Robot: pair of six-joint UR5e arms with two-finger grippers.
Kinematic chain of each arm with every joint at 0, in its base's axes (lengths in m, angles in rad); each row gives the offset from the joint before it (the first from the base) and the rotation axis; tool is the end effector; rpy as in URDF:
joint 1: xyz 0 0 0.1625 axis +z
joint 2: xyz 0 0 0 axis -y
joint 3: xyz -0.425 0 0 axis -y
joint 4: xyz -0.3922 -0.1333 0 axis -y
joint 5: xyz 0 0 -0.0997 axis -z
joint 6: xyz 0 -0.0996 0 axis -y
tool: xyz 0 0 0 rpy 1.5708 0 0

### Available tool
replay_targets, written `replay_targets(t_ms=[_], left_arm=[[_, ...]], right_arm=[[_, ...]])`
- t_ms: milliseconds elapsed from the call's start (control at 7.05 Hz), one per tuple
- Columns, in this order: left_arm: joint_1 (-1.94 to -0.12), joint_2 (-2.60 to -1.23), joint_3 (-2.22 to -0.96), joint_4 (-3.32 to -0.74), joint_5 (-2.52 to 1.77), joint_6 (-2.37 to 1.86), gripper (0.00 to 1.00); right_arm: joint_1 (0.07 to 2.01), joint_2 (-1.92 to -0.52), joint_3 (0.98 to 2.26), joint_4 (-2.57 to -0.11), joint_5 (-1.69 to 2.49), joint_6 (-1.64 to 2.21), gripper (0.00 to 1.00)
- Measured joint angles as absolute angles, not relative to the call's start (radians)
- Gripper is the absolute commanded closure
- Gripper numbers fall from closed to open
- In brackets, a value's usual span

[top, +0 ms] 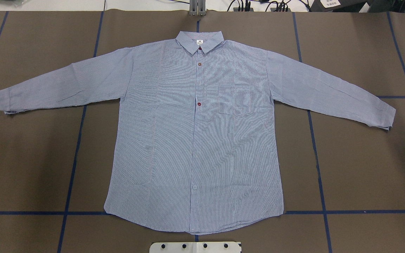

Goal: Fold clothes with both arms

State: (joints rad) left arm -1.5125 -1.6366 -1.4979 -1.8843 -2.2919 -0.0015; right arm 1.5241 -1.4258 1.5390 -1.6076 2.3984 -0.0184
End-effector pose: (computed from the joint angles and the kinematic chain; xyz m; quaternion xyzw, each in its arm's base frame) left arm -0.0361 -0.5408 0.6306 0.1323 0.3528 0.0801 0.9228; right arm 0.0340 -0.5578 0.5983 0.0293 -0.4023 -0.0451 0.9139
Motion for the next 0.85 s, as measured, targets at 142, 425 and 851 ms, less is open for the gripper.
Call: replay_targets(t_ms=[142, 425, 851], left_arm=[[-1.513, -1.637, -1.5, -1.884, -2.293, 0.001, 0.01], [-1.511, -1.637, -1.497, -1.887, -2.294, 0.0, 0.01], [-1.508, -1.635, -1.503, -1.898, -2.298, 0.002, 0.01]], right_arm=[[1.524, -1.428, 1.542, -1.611, 2.4, -0.019, 0.0], [1.525, -1.437, 1.542, -1.603, 2.401, -0.021, 0.0], [1.508, -1.445, 1.533, -1.579, 2.396, -0.021, 0.0]])
